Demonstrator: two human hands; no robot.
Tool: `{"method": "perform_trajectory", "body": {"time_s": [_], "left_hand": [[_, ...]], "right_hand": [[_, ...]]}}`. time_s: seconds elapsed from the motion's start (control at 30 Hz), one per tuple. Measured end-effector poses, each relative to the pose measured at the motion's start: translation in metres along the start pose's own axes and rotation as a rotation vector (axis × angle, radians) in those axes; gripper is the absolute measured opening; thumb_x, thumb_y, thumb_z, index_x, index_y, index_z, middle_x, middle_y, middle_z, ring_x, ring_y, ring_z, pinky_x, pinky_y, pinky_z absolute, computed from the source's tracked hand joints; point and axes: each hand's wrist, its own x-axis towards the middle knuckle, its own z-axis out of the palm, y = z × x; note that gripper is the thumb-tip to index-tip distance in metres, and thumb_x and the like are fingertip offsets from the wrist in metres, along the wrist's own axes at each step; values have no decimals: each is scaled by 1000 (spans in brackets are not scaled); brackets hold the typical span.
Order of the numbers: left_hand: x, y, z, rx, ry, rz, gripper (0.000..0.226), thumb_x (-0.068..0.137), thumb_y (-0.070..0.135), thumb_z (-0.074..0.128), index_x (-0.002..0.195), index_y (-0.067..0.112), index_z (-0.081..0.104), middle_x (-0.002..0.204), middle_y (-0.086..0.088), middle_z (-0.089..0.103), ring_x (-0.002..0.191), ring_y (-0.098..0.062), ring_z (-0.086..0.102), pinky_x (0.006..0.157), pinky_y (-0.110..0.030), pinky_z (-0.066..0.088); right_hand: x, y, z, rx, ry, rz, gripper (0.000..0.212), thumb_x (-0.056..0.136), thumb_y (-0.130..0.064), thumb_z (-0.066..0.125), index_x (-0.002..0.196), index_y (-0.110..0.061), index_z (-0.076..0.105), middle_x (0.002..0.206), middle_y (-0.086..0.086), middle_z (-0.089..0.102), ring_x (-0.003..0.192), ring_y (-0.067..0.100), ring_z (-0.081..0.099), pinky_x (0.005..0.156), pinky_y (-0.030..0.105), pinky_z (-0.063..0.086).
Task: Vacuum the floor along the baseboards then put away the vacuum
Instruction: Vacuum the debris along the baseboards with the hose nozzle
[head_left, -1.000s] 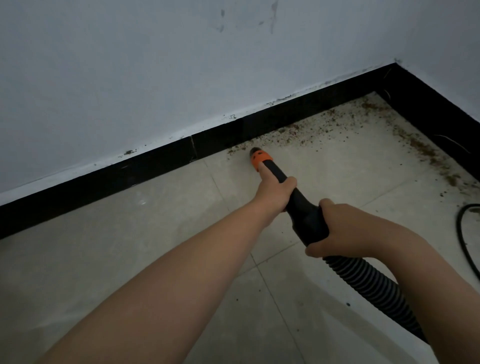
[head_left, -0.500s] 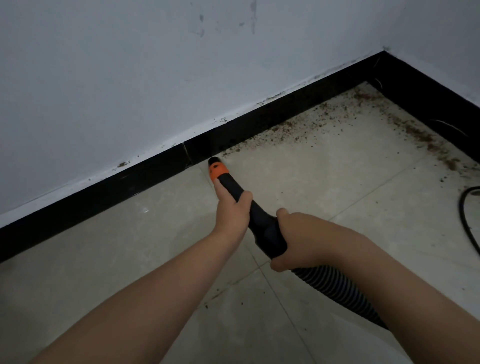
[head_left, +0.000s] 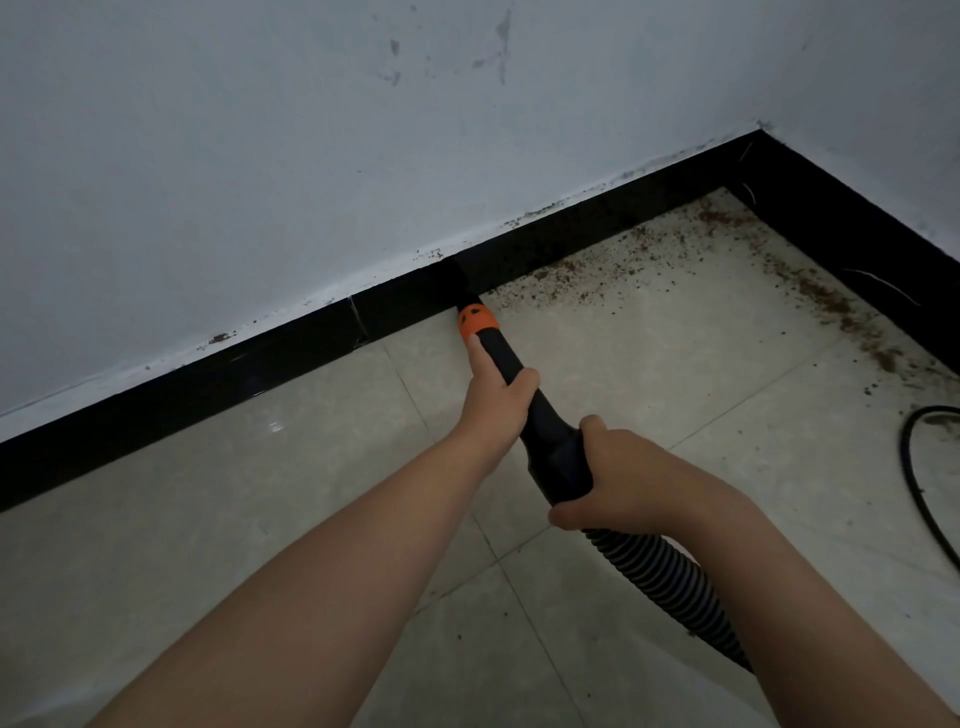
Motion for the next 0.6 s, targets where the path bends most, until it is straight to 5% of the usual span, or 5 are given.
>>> {"method": "perform_trajectory", "body": {"time_s": [0.2,0.6], "left_hand": [[5,3,10,22,-53,-11,76,97,18,42,148,26,-14,136,-13,41,111,-29,49,91,-33,43],[-27,-12,-3,6,-8,56,73,98,20,42,148,29,-11,125,2,38,95,-11,48,81,-21,42]], "right_hand": [[-1,11,-2,7,21,25,46,75,-35,73,95,-17,36,82,-5,48,66,6,50,51,18,40],[-21,-3,13,-82,-31,-42,43,77,-37,70,83,-23,29,79,-6,47,62,4,47,50,18,38]]}}
